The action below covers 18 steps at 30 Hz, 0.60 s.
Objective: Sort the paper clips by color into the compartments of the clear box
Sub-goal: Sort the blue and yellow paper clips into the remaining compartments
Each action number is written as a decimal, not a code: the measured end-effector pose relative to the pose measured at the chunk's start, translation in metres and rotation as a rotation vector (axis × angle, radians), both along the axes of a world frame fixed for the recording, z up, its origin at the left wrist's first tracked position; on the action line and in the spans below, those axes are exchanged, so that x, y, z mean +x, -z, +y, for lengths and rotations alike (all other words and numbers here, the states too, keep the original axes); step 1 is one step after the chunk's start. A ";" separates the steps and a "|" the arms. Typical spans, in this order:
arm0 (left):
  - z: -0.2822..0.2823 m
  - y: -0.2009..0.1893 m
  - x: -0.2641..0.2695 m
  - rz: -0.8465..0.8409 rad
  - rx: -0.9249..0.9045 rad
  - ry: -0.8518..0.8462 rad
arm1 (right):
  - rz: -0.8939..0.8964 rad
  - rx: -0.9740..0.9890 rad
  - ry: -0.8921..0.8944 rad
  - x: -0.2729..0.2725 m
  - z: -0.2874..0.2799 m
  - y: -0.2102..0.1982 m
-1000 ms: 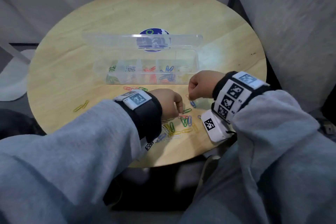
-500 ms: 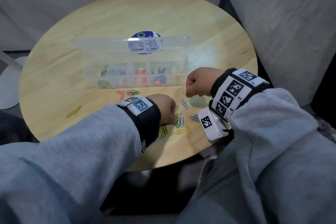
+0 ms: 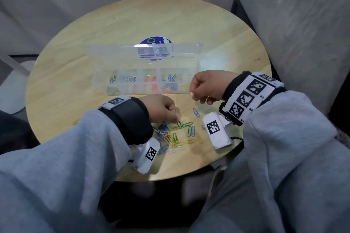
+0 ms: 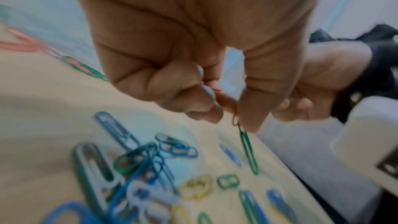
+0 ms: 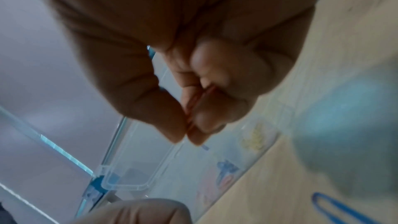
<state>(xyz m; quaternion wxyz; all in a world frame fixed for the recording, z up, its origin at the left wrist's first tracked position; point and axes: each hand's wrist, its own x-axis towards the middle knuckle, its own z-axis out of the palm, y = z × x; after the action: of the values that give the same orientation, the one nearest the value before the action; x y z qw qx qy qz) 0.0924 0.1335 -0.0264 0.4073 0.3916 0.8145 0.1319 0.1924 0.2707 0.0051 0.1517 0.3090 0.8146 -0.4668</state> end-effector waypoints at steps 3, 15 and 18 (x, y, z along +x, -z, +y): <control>-0.010 -0.006 -0.015 -0.144 0.061 -0.155 | 0.044 -0.105 0.044 -0.006 -0.003 -0.002; -0.043 -0.026 -0.073 -0.296 0.271 -0.539 | 0.321 -0.301 0.350 -0.074 -0.040 -0.004; -0.045 -0.025 -0.074 -0.255 0.202 -0.456 | 0.384 -0.327 0.420 -0.089 -0.049 0.001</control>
<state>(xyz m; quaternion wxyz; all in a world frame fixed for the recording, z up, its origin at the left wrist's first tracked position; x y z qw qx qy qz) 0.0189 0.0886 -0.0016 0.4249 0.2171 0.8066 0.3489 0.1037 0.2220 0.0040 -0.0567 0.3479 0.6610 -0.6625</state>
